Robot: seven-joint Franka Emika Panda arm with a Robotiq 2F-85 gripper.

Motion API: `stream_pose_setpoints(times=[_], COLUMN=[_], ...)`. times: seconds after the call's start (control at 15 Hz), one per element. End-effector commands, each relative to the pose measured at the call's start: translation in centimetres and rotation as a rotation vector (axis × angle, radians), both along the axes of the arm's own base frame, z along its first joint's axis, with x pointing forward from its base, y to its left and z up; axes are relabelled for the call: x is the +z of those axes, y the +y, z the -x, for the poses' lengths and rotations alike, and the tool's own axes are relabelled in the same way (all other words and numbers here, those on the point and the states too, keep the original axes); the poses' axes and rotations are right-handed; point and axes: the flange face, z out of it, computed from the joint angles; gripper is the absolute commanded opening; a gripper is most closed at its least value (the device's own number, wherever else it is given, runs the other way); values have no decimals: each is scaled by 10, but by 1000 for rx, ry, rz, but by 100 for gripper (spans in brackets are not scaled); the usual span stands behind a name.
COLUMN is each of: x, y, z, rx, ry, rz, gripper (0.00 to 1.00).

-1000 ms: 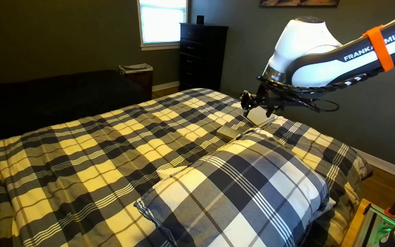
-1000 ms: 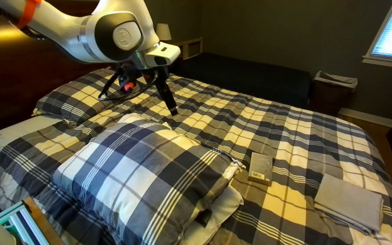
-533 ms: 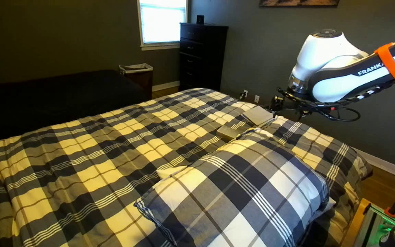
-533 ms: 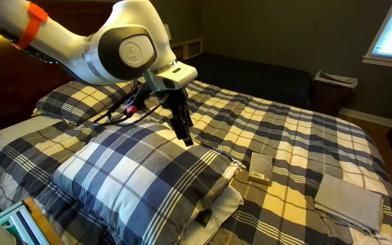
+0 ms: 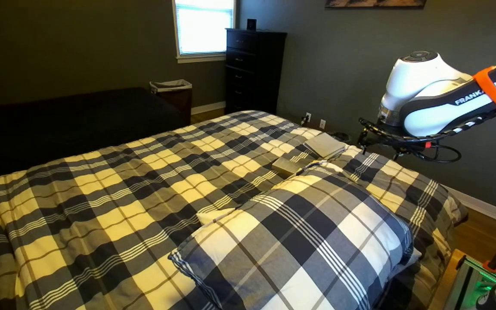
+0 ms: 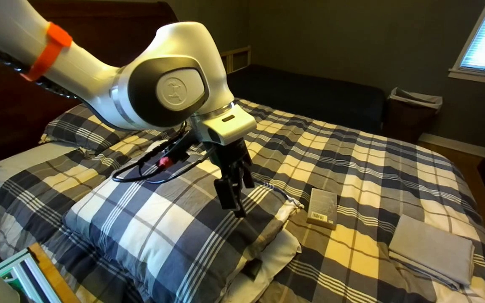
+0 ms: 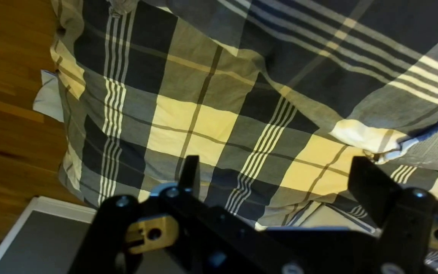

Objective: Put the remote on the bed

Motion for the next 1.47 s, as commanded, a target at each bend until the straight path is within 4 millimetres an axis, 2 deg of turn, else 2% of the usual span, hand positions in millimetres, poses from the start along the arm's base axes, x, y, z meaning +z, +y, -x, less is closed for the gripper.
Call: stream_pose_setpoints(times=[0.0, 0.2, 0.6, 1.0, 1.4], x=[1, 1, -15, -36, -63], y=[0, 0, -69, -124, -162], z=[0, 0, 1, 3, 11], rx=[-1, -2, -132, -141, -165], ry=[1, 0, 48, 156, 210], rz=[-1, -1, -136, -336, -450], gripper=[100, 100, 100, 100, 100])
